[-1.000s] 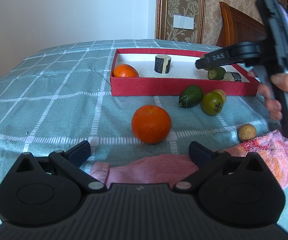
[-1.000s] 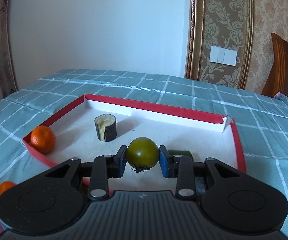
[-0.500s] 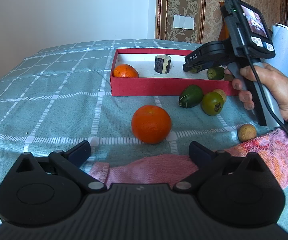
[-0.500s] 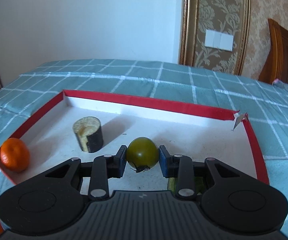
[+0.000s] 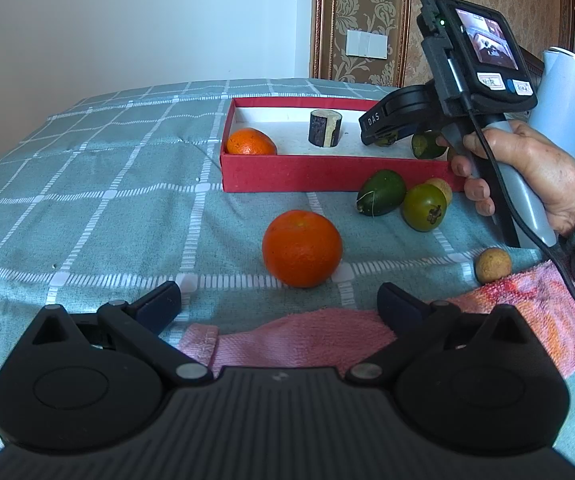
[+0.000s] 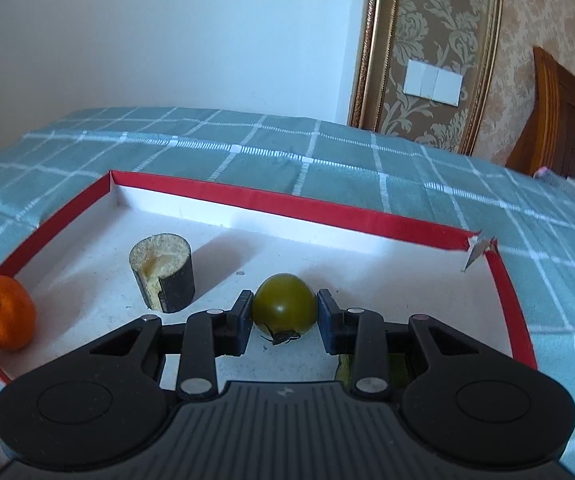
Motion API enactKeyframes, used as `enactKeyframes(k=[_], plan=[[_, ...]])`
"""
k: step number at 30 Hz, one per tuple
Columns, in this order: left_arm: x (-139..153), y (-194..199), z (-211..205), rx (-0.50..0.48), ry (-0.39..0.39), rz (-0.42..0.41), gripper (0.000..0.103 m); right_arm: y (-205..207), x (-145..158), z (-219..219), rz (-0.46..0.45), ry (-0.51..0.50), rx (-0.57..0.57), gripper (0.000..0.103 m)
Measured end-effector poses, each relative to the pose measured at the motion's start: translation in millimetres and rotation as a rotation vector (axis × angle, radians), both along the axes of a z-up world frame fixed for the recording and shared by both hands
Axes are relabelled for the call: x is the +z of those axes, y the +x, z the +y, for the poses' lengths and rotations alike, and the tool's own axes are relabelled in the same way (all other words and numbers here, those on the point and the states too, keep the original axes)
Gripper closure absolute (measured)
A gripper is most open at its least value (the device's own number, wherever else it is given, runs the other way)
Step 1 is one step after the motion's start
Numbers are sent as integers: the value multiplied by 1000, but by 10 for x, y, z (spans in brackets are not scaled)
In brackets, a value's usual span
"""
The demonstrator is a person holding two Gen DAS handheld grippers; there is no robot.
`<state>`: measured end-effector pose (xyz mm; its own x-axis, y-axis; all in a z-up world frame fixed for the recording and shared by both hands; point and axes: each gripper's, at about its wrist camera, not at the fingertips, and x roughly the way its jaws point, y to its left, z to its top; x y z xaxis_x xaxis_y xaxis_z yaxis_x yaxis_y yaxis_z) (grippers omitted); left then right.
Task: Organize fruits
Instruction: 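Carry the green round fruit into the tray and open the right gripper, then move the left tool to the large orange and close the left gripper on it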
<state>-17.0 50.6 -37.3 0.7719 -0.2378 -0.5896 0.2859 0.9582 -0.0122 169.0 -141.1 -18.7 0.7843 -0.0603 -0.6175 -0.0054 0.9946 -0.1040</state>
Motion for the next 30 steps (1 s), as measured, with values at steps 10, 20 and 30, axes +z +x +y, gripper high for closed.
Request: enactKeyframes(k=[10,20,30], plan=[[-5,4,-1,0,1,0,0,-89,34,-24,-5,34,21,53],[-5,4,-3,0,1,0,0,-328,122,-70,-42,72,30,36],[-6,4,-3,1,2,-1,0,-678,216,-220,-85,119,44,34]])
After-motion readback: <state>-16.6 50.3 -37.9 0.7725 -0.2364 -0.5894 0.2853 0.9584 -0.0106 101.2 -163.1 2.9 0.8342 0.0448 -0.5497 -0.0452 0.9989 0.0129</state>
